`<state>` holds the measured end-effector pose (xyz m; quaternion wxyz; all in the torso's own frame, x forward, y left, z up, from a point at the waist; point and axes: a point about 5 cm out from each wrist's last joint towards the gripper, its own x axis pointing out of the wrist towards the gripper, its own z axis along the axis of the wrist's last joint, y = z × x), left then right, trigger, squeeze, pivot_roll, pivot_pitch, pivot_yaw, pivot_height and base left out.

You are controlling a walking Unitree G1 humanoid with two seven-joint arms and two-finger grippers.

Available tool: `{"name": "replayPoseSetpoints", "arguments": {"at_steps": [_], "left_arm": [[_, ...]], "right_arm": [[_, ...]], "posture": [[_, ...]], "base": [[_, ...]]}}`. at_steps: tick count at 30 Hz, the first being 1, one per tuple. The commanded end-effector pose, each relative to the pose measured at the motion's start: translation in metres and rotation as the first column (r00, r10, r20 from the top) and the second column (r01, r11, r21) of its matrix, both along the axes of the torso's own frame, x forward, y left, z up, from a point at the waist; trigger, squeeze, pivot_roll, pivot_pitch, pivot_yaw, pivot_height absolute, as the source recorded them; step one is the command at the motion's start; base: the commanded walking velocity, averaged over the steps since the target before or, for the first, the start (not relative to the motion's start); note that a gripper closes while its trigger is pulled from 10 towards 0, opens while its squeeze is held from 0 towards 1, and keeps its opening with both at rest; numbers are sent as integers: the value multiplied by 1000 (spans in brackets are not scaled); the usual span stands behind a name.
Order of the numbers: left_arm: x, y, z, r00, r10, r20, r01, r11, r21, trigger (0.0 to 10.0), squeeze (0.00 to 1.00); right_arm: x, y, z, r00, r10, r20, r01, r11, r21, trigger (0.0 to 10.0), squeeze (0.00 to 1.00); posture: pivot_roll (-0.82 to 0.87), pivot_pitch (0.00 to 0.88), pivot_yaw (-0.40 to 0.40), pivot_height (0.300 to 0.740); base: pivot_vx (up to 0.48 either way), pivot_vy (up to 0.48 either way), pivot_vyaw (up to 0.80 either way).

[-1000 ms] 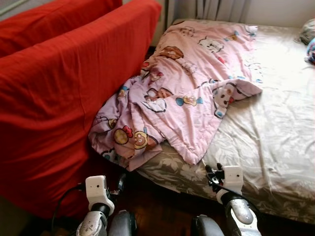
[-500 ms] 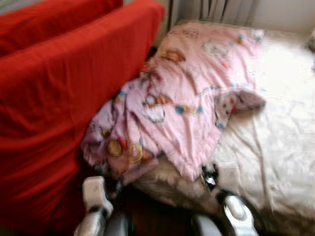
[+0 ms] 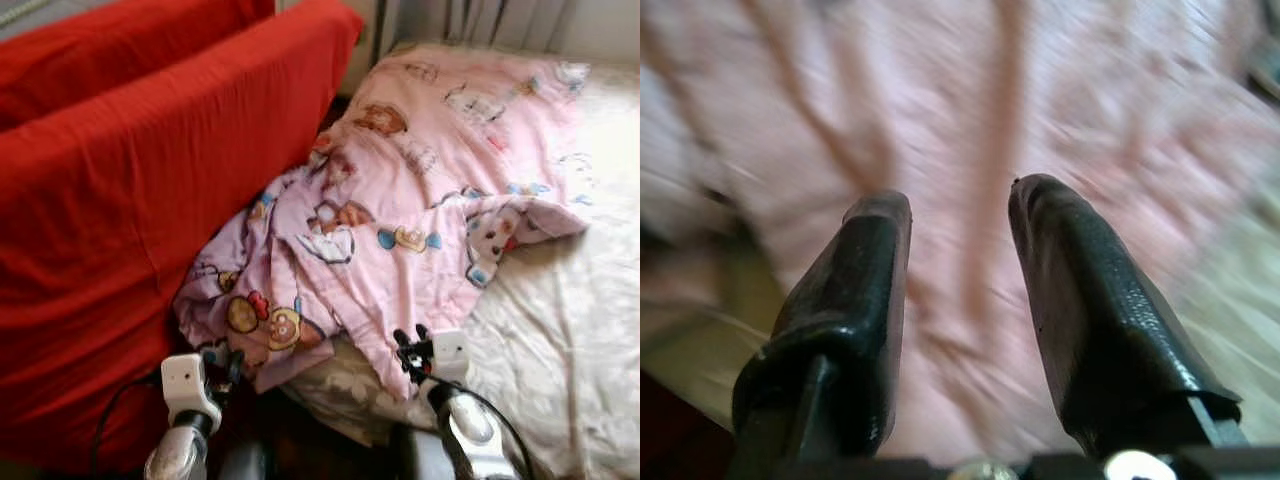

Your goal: Clean up the room

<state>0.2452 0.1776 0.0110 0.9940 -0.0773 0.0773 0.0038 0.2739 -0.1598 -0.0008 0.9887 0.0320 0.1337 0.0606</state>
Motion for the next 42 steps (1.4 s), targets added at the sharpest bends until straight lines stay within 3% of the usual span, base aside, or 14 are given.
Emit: {"name": "replayPoseSetpoints", "arguments": {"at_steps": [1,3,4,6,7,13,22,23,27,32,42], "left_arm": [[-7,4,-6,999,9,-33,-8,1000,6,10000,0],[-7,5,-6,999,8,-31,-7,1000,8,10000,0],[-7,5,-5,1000,7,-29,-7,1000,8,10000,0],[-7,5,-4,1000,7,-26,-6,1000,9,10000,0],[-7,5,-3,1000,6,-23,-5,1000,11,10000,0],[-5,8,6,1000,7,11,-7,1000,21,10000,0],[-5,14,19,998,30,52,-32,999,33,10000,0],[-9,16,21,998,37,57,-39,999,34,10000,0],[-17,17,22,997,46,54,-48,998,37,10000,0],[-29,18,24,997,58,48,-60,998,36,10000,0],[-44,15,23,997,71,13,-71,997,34,10000,0]], "right_arm": [[-6,1,-11,996,-36,-82,39,998,45,10000,0],[-6,3,-13,993,-38,-115,46,997,66,10000,0],[-5,4,-13,992,-35,-118,44,996,74,10000,286],[-5,5,-14,992,-30,-126,41,995,86,10000,286],[-5,7,-15,990,-21,-141,33,996,85,10000,1000],[4,16,-15,972,-74,-223,121,972,203,10000,1000],[16,20,-9,954,-100,-281,179,947,268,10000,1000],[17,22,-9,954,-89,-287,172,946,275,10000,35],[19,23,-8,952,-84,-294,170,944,282,10000,0],[22,26,-5,953,-48,-298,160,918,362,10000,0],[17,20,-10,949,-44,-312,157,925,346,10000,0]], "posture": [[-88,176,24,620],[-88,179,25,620],[-84,186,26,620],[-80,194,28,620],[-80,194,28,620],[-31,248,22,620],[26,321,10,620],[38,338,5,620],[57,355,4,620],[73,375,-1,620],[76,397,-11,620]], "base": [[0,0,0],[0,0,0],[0,0,0],[0,0,0],[0,0,0],[0,0,0],[0,0,0],[0,0,0],[0,0,0],[0,0,0],[0,0,0]]}}
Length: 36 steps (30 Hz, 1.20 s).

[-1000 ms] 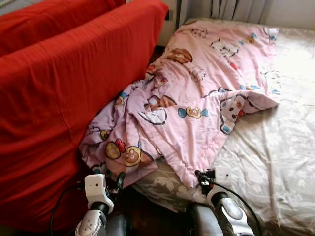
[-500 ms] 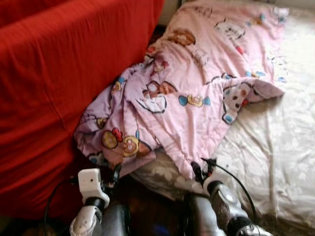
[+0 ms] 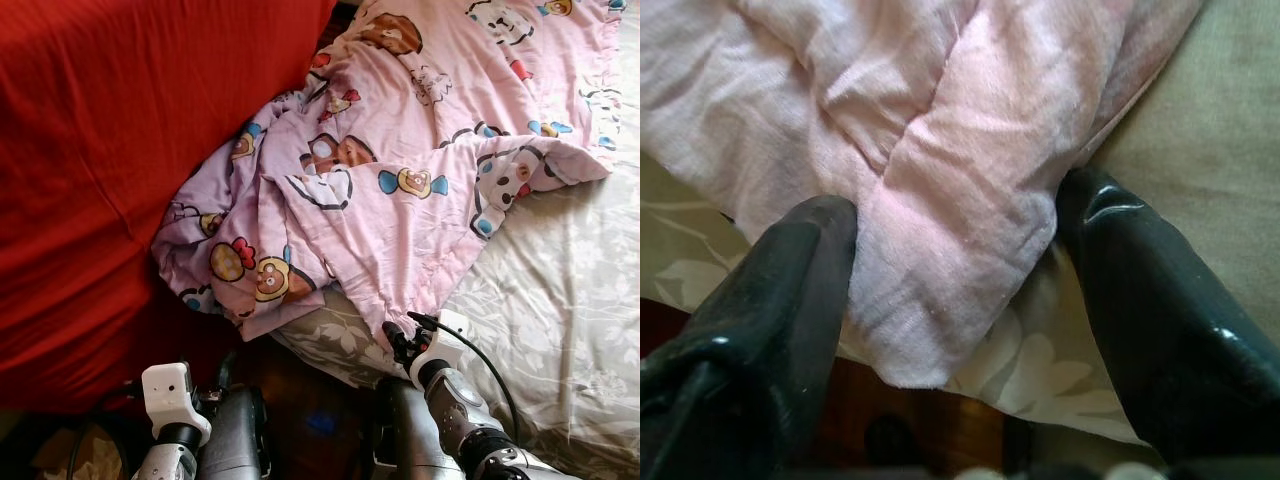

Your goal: Clean up the room

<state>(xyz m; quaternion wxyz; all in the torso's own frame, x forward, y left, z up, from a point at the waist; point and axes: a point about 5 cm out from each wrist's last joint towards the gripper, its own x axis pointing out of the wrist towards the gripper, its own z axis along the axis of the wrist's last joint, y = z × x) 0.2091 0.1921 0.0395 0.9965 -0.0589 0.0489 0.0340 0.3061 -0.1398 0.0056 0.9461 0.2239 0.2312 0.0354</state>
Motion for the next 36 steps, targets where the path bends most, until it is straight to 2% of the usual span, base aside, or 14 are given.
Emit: {"name": "replayPoseSetpoints", "arguments": {"at_steps": [1,2,3,4,16,25,32,36], "left_arm": [[-8,0,-6,999,10,-42,-10,1000,-10,10000,0],[-9,0,-5,999,10,-44,-11,1000,-11,10000,0],[-9,0,-5,999,10,-45,-11,1000,-11,10000,0],[-10,0,-5,999,10,-46,-11,1000,-12,10000,0],[-20,-5,-11,996,19,-85,-21,999,-27,10000,0],[-31,-5,-17,993,17,-116,-20,1000,-24,10000,0],[-26,-7,-18,994,19,-111,-23,999,-29,10000,0],[-11,-10,-17,996,17,-90,-20,999,-37,10000,0]], "right_arm": [[-16,0,-16,997,7,-74,-5,1000,19,10000,0],[-16,1,-17,997,17,-72,-15,1000,24,3804,0],[-16,1,-17,997,19,-71,-18,1000,24,1412,0],[-16,2,-16,997,20,-71,-19,1000,23,0,0],[-19,7,-19,995,73,-73,-70,997,34,0,0],[-20,9,-19,992,113,-62,-113,994,7,0,0],[-20,6,-18,993,110,-50,-111,994,-13,0,0],[-18,-3,-16,997,76,-26,-77,996,-46,0,0]], "posture": [[77,398,-11,620],[78,399,-12,620],[78,399,-12,620],[78,399,-12,620],[68,400,-26,620],[57,384,-36,620],[49,359,-42,620],[31,308,-46,620]], "base": [[0,0,0],[0,0,0],[0,0,0],[0,0,0],[0,0,0],[0,0,0],[0,0,0],[0,0,0]]}}
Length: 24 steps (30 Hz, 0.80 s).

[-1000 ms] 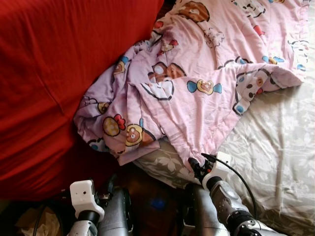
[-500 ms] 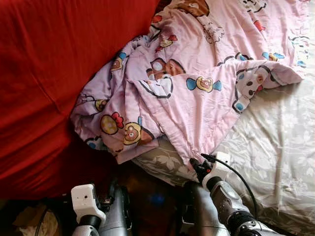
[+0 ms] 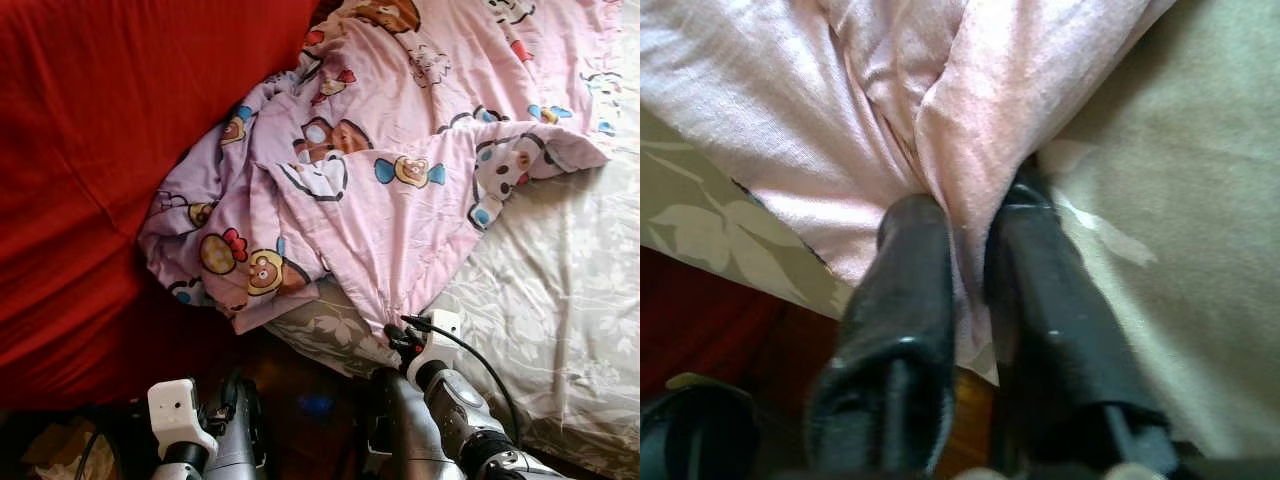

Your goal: Clean up the room

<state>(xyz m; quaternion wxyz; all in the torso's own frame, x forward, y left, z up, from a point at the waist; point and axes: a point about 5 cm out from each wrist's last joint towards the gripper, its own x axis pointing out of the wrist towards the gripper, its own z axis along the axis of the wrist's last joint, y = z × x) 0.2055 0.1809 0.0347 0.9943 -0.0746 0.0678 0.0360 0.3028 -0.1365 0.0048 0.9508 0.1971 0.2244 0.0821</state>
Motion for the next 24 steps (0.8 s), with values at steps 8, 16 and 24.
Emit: {"name": "replayPoseSetpoints", "arguments": {"at_steps": [8,16,24], "left_arm": [[8,2,-13,999,10,-43,-10,1000,-4,10000,0],[27,9,-16,999,3,-42,-3,1000,7,10000,0],[29,13,-29,995,-26,-94,28,999,16,10000,0]], "right_arm": [[-16,-29,-12,992,-126,3,126,990,-59,0,0],[-18,-49,5,962,-174,208,204,970,-129,0,0],[-29,-54,16,933,-121,338,179,973,-145,10000,0]], "posture": [[-3,214,-38,620],[-54,107,6,620],[-85,42,44,625]], "base": [[0,0,0],[0,0,0],[0,0,0]]}}
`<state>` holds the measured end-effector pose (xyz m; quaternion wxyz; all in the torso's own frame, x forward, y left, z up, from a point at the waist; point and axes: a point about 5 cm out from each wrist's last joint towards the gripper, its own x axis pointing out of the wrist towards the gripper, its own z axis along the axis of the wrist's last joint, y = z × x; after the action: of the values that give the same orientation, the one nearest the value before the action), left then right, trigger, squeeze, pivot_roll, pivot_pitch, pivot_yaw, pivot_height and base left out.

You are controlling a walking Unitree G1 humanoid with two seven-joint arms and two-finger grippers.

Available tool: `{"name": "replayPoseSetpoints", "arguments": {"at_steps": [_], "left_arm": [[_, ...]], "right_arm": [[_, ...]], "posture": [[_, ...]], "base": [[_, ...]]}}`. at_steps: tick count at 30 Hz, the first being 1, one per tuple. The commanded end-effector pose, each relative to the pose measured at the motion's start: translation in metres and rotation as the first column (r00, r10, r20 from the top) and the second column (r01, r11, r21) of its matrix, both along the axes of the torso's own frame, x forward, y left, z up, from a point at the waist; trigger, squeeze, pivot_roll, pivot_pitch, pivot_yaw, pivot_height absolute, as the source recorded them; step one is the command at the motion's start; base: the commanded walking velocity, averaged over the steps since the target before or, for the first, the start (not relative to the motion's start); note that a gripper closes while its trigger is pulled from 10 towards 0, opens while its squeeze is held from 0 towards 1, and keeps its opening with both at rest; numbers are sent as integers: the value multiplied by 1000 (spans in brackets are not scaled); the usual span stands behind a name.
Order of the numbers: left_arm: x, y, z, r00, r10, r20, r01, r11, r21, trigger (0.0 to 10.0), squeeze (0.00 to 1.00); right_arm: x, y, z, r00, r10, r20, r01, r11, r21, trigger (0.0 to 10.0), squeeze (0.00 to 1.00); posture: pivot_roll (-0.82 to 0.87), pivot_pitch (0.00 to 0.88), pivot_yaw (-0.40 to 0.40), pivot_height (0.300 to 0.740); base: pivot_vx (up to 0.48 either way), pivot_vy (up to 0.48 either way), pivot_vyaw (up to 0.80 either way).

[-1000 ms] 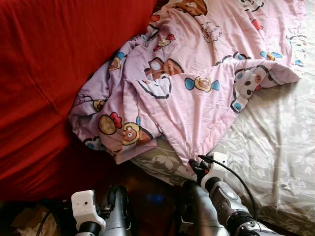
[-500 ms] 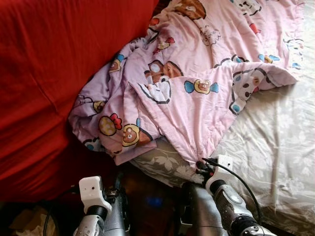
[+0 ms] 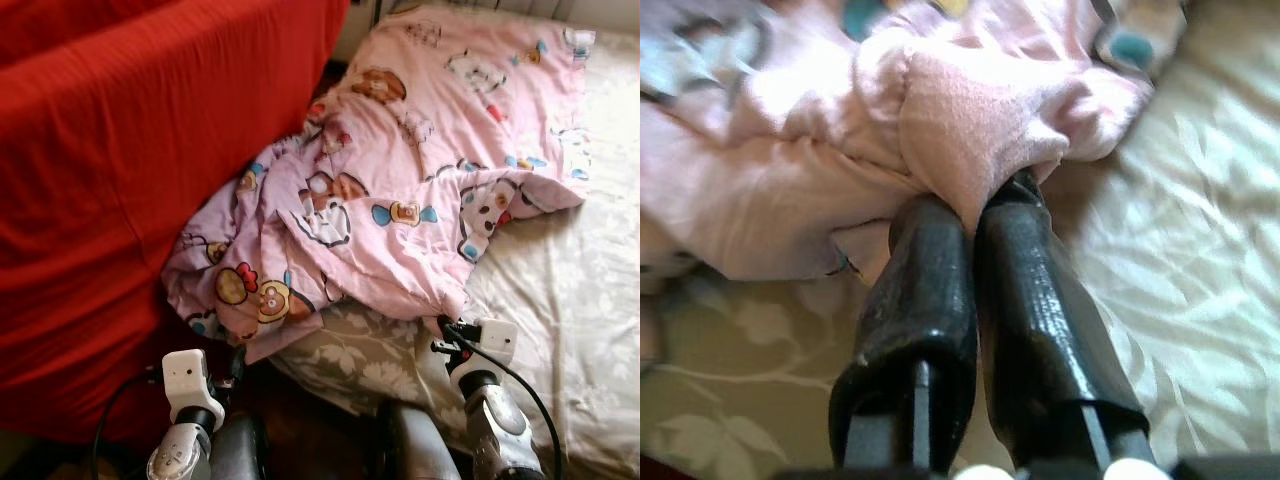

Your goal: Clean up the room

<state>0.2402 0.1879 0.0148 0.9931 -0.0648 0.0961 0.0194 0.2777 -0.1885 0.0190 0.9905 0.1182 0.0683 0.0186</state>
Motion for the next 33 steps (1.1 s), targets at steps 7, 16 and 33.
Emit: {"name": "replayPoseSetpoints", "arguments": {"at_steps": [7,16,33], "left_arm": [[-3,4,-24,996,7,-92,-9,1000,-18,10000,0],[-17,13,-48,975,61,-212,-64,998,-4,10000,0],[-47,21,-78,907,49,-419,-29,998,54,10000,0]], "right_arm": [[-6,-4,4,999,-40,37,41,999,-24,10000,0],[-3,-4,7,999,-31,31,33,998,-59,10000,0],[1,-7,9,998,-68,14,69,994,-82,10000,0]], "posture": [[-97,16,57,660],[-84,0,35,715],[-68,117,37,740]], "base": [[0,0,0],[0,0,0],[0,0,0]]}}
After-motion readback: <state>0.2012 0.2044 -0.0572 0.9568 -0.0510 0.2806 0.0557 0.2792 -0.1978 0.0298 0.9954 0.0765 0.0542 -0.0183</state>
